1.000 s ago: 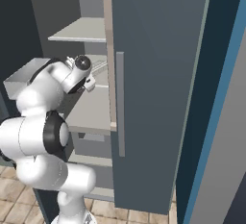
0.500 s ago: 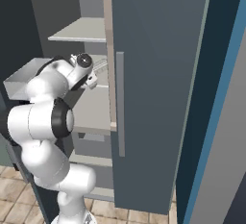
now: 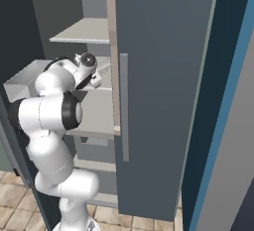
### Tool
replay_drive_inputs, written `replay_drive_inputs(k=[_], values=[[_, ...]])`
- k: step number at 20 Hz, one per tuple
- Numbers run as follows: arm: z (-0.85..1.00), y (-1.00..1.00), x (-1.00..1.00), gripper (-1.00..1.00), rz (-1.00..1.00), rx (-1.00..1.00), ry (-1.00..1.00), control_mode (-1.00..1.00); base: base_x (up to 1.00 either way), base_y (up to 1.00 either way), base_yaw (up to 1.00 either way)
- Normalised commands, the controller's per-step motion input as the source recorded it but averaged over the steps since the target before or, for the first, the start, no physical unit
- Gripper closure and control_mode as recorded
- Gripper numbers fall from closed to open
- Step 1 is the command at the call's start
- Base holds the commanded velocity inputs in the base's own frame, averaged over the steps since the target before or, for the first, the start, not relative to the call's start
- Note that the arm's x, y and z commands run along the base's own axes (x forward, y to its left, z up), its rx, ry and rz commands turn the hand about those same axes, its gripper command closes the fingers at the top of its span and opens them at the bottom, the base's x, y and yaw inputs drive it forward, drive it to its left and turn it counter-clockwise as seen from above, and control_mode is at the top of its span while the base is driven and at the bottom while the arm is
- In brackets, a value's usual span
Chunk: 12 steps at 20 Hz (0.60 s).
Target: The ice cube tray has been filled with water. Take the tray and place it in the freezer to make ice. Close the freezer door after placing the tray.
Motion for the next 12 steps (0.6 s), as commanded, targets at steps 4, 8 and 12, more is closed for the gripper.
replay_drive_inputs(k=[4,8,12], values=[[0.00,0.01,0.44,1.00,0.00,0.00,0.00,-1.00,0.00,0.00,0.00],[0.00,0.00,0.46,1.00,0.00,0.00,0.00,-1.00,0.00,0.00,0.00],[0.00,0.00,0.46,1.00,0.00,0.00,0.00,-1.00,0.00,0.00,0.00]])
